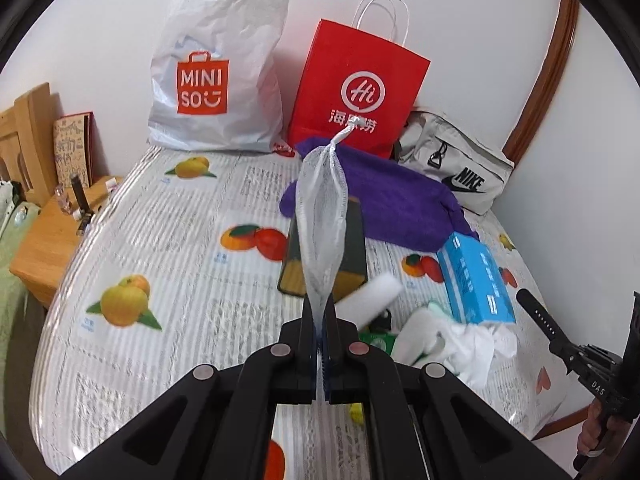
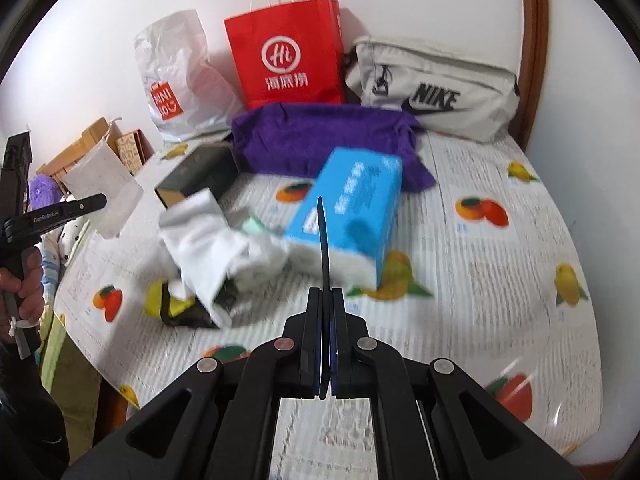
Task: Organize soft objects
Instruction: 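Lift the pouch with the left tool while the right tool carries the strap toward the purple towel, then open the left tool over the purple towel while the right tool releases the strap there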
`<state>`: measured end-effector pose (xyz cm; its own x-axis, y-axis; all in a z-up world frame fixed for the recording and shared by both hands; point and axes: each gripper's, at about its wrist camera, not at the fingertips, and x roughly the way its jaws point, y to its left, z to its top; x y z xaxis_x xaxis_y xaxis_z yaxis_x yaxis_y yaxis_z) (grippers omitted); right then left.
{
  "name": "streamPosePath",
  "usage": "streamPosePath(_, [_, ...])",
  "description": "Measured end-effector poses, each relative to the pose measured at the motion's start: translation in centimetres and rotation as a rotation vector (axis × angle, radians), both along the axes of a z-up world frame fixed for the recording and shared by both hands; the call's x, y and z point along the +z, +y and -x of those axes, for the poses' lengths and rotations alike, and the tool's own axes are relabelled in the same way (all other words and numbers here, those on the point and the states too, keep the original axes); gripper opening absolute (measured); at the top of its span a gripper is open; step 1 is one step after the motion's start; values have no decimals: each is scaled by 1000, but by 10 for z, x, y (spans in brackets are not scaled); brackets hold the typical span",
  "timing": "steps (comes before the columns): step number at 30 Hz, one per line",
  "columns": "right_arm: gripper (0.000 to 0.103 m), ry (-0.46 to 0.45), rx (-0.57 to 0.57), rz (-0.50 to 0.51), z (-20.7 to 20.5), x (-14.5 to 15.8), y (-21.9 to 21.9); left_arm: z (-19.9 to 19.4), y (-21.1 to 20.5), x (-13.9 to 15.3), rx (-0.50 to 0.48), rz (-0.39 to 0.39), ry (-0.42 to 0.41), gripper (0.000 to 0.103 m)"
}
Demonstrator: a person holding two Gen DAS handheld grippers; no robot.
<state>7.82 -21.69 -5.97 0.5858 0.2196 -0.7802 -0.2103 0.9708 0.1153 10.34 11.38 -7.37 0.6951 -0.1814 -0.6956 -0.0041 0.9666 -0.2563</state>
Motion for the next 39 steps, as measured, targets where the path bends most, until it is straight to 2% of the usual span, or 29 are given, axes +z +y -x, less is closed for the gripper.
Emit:
streamPosePath(9, [3,-43,-6,-1,-62,20,-1,-45,-13,25,-23,-26,-21,3])
streamPosePath(18, [3,-57,-19,12,-126,25,-2,-108,-23,29,-44,-21,-6,3])
streamPosePath(27, [3,-43,-36,7,-180,13,-4,-162,-35,22,-79,-43,26,3])
streamPosePath(39, [3,8,-12,18,-249,-19,2,-225,-47,-1,-124,-54,91,3])
